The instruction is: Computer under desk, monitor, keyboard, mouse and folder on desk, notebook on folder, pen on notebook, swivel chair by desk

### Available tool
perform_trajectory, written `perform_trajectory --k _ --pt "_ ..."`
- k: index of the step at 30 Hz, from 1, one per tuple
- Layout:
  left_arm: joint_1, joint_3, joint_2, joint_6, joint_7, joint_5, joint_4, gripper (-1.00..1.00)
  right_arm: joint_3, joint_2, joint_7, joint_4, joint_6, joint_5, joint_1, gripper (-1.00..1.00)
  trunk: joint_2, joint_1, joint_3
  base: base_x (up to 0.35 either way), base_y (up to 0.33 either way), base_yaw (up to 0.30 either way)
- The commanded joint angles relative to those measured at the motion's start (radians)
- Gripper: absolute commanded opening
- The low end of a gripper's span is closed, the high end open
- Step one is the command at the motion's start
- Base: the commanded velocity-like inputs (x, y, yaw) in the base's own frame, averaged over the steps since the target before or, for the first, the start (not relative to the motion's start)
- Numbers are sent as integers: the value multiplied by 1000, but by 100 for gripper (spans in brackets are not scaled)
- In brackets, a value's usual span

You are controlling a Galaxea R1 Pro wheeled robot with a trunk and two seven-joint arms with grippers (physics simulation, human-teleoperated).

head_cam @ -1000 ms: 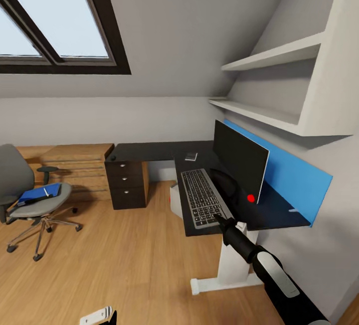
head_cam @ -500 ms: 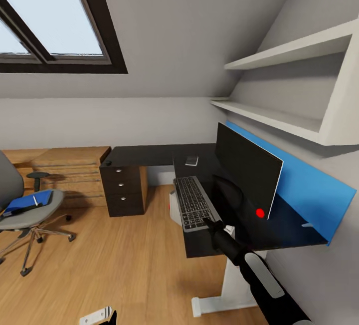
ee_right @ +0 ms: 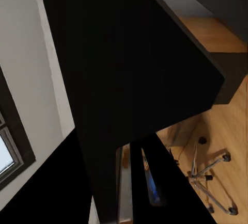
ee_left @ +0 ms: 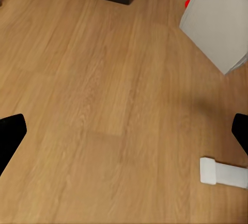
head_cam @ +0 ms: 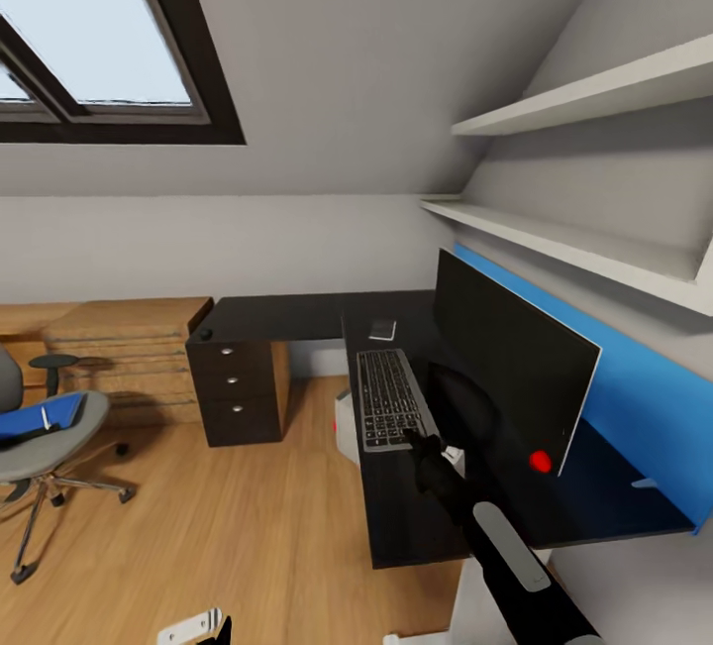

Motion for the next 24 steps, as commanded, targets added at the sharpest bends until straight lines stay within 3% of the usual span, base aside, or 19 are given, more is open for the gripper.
perform_trajectory --k 1,5,12,24 --pt "0 -2 1 -3 4 9 -1 100 0 4 -10 2 -1 -10 -1 -100 -1 1 -1 329 0 0" --pt "0 0 1 -3 3 9 -1 100 0 17 -62 10 -5 -10 -1 -100 -1 1 -1 329 0 0" --pt "0 0 0 -3 2 8 -1 100 0 21 -77 11 -6 -11 -1 -100 -1 1 -1 319 -32 0" --pt "0 0 0 -3 2 8 -1 100 -2 20 -79 11 -5 -11 -1 -100 -1 1 -1 105 -77 0"
